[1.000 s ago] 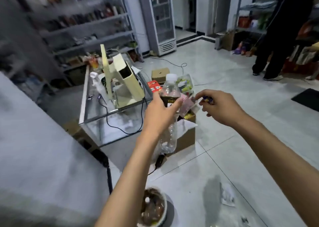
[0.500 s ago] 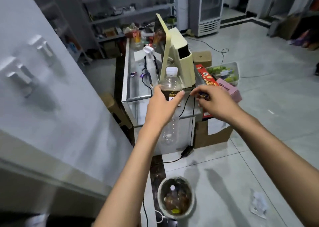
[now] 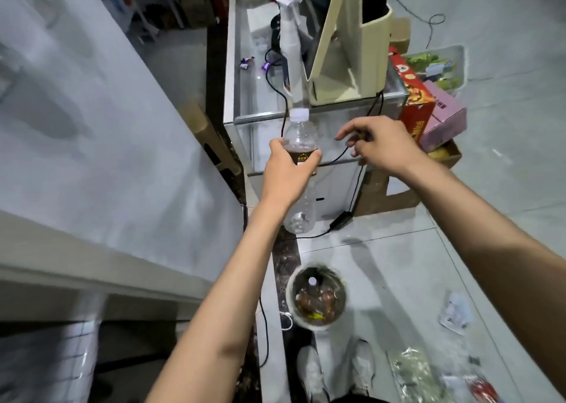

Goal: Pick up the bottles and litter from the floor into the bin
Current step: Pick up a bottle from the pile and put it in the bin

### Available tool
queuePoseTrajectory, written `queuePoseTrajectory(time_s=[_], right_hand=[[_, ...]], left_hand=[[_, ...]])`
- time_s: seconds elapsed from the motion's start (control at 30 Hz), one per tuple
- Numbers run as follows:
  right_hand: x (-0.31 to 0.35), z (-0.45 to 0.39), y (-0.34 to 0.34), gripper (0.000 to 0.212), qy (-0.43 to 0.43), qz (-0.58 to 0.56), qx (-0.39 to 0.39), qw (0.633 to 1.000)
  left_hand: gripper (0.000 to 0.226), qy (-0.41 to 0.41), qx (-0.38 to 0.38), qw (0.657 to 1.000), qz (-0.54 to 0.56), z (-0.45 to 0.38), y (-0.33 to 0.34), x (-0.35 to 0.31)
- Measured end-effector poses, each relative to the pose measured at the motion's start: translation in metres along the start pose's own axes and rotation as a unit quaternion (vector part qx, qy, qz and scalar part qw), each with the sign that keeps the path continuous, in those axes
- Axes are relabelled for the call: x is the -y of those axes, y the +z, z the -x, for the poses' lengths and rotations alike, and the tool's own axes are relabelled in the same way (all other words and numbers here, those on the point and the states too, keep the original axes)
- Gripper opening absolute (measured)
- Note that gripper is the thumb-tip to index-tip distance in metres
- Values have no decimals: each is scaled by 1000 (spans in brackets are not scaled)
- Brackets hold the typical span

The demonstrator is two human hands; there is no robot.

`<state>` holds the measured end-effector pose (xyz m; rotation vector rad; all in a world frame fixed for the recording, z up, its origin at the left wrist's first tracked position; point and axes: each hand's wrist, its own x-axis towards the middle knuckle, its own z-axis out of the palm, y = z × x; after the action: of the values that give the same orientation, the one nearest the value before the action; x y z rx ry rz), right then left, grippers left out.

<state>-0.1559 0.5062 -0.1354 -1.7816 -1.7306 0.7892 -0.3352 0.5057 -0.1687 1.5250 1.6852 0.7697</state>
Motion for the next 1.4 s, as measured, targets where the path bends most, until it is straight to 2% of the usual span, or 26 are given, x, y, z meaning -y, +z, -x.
queuePoseTrajectory(time_s=[0.23, 0.47, 0.7, 0.9, 1.03, 1.2, 1.3, 1.4], right_hand=[[-60, -20, 69, 31, 34, 0, 59, 998], [-140, -39, 160, 27, 62, 17, 114, 991], [-244, -29, 257, 29, 117, 20, 175, 977], [-332, 11, 317, 32, 159, 33, 223, 961], [-381, 34, 355, 27, 170, 22, 251, 953], [-421, 51, 397, 27, 181, -9, 248, 952], [-430, 51, 412, 25, 205, -12, 262, 943], [-429, 49, 420, 22, 212, -17, 256, 943]], left_hand=[[63, -70, 12, 997, 6, -14, 51, 65], [58, -97, 11, 995, -8, -39, 107, 146], [61, -212, 48, 975, 31, -32, 192, 289], [60, -295, 13, 951, 90, 6, 277, 398], [44, -350, -15, 932, 94, 22, 319, 456], [68, -422, -35, 902, 78, 27, 352, 503], [84, -459, -41, 884, 73, 30, 351, 505], [85, -442, -69, 892, 69, 29, 343, 506]])
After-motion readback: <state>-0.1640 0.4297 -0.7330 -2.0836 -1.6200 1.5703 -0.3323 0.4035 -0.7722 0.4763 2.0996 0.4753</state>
